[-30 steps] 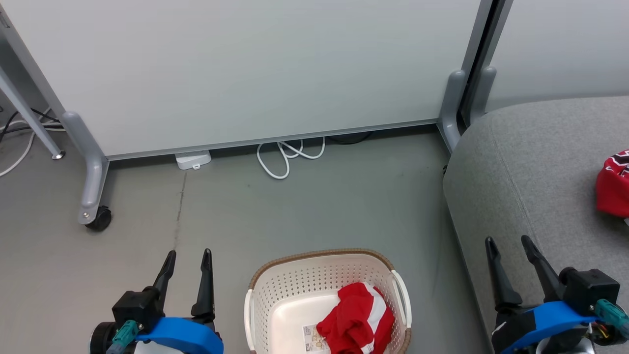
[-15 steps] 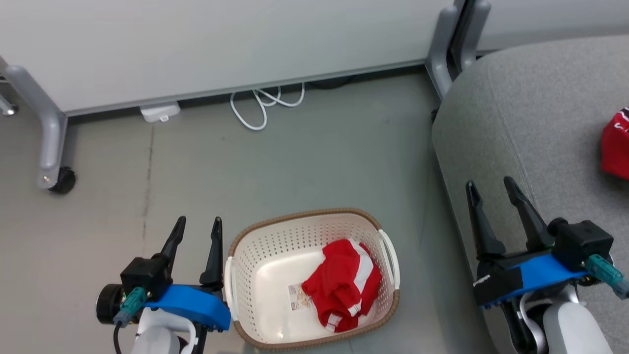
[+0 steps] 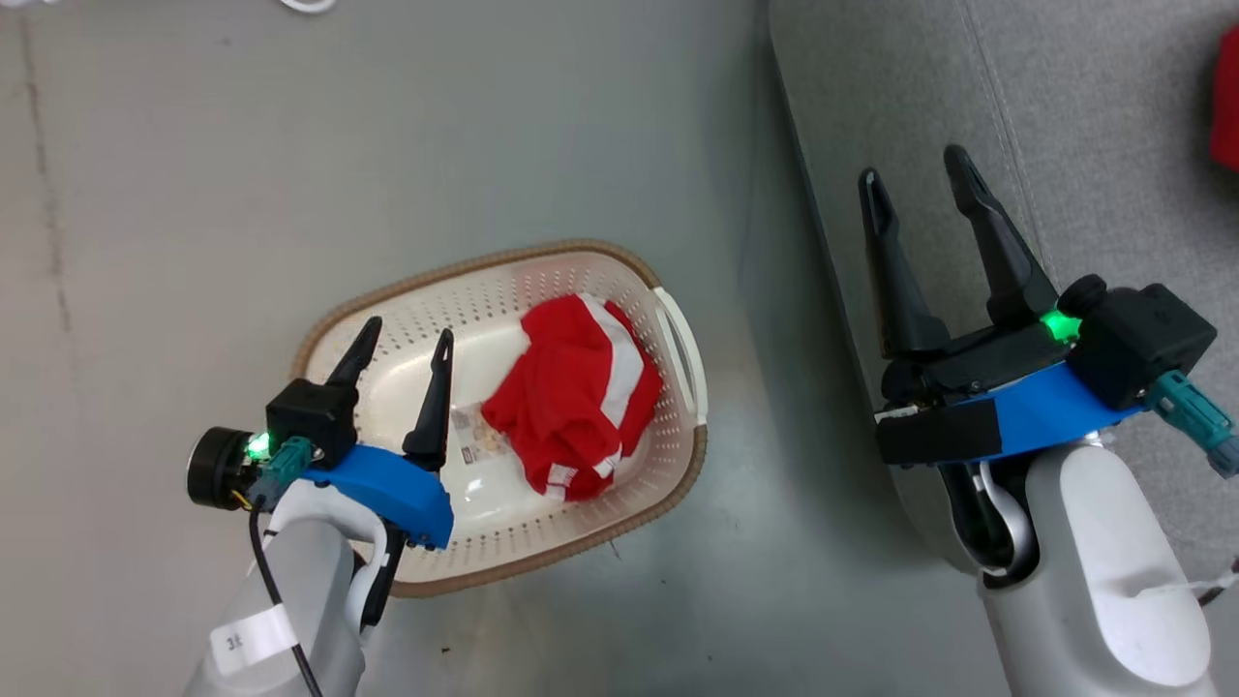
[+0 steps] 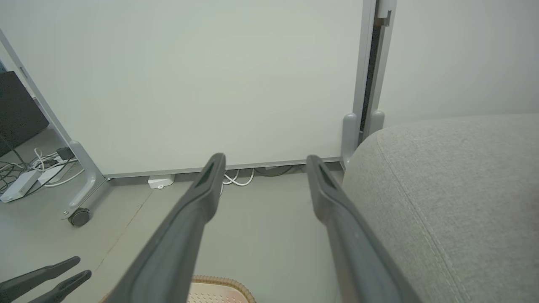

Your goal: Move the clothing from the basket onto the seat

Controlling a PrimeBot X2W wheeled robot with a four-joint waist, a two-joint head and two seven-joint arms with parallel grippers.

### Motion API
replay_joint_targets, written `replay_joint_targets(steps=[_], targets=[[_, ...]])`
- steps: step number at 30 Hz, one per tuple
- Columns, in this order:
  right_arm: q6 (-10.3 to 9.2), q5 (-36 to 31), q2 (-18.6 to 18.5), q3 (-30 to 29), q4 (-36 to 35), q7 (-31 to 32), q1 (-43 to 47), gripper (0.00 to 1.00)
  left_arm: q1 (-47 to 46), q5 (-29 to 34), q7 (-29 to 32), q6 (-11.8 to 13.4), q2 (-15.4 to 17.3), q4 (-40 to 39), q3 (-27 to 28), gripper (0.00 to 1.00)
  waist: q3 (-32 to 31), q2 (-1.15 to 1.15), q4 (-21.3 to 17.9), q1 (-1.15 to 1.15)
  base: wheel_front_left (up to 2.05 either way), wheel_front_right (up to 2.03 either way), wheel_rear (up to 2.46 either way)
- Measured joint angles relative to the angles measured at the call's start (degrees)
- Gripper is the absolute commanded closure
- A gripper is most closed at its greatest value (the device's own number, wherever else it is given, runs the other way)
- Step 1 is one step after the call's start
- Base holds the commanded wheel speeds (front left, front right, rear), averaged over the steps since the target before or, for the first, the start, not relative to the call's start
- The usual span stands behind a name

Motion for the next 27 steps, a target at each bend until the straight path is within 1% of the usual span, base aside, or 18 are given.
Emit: replay_joint_targets(steps=[7,13,20,27], targets=[[-0.01,1.20,0.01,2.49,0.01,-1.77,-3.60,0.00,-7.22,-2.40,0.15,-0.01,0.87,9.89,-6.50,0.00,8.49,0.00,-5.40,0.00,0.00,0.00,0.00],[0.00,1.85,0.01,3.26,-0.64,-2.77,-4.35,0.00,-13.61,-4.15,0.83,-0.01,0.46,16.80,-10.11,0.00,14.97,0.00,-8.36,0.00,0.00,0.00,0.00],[0.00,3.80,0.03,4.86,-0.67,-3.77,-5.38,0.00,-19.04,-5.75,2.74,-0.01,-0.20,24.52,-10.47,0.00,20.24,0.00,-9.97,-0.01,0.00,0.00,0.00],[0.00,4.77,0.03,6.28,-0.44,-4.35,-6.16,0.00,-22.08,-8.12,3.86,0.01,-2.10,29.95,-9.17,0.00,22.39,0.00,-11.06,-0.01,0.00,0.00,0.00]])
